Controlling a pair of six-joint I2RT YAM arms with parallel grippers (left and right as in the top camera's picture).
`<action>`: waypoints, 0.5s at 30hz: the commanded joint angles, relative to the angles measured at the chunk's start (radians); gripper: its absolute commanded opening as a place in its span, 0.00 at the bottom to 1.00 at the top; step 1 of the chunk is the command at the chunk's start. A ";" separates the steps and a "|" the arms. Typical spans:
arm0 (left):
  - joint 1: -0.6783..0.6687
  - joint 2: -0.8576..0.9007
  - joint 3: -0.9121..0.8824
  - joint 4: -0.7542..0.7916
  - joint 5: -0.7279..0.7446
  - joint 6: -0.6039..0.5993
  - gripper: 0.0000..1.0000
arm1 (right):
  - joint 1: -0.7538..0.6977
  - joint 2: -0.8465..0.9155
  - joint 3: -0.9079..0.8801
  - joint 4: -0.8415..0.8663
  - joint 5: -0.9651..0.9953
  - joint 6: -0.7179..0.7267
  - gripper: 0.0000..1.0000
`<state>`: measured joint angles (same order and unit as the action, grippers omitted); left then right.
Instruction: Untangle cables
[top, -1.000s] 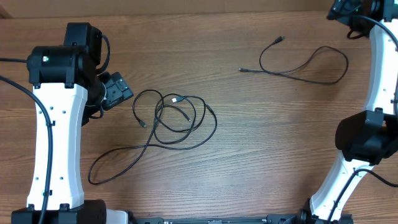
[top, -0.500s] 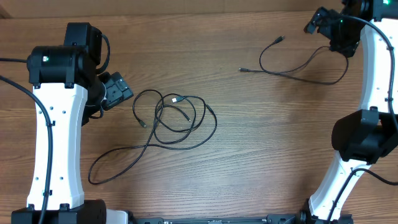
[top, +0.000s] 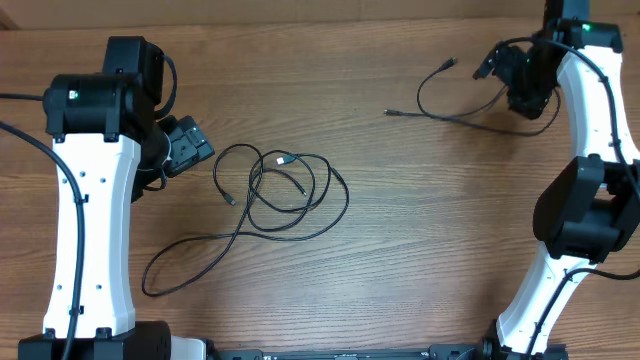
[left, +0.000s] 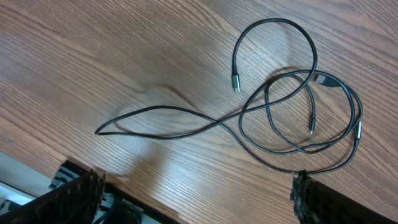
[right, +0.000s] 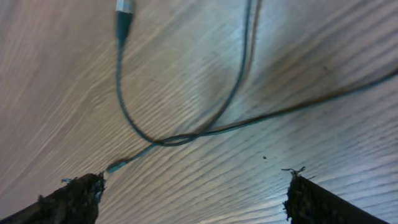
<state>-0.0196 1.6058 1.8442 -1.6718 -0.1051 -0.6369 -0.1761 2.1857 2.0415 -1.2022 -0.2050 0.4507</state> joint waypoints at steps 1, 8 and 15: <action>0.000 0.003 -0.008 0.001 0.002 0.005 1.00 | 0.000 0.013 -0.033 0.011 0.032 0.089 0.93; 0.000 0.003 -0.008 0.001 0.002 0.005 0.99 | 0.000 0.032 -0.033 -0.035 0.130 0.114 0.92; 0.000 0.003 -0.008 0.001 0.002 0.005 0.99 | 0.000 0.050 -0.034 -0.052 0.171 0.134 0.89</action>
<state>-0.0196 1.6058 1.8442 -1.6722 -0.1051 -0.6369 -0.1761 2.2192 2.0090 -1.2549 -0.0727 0.5663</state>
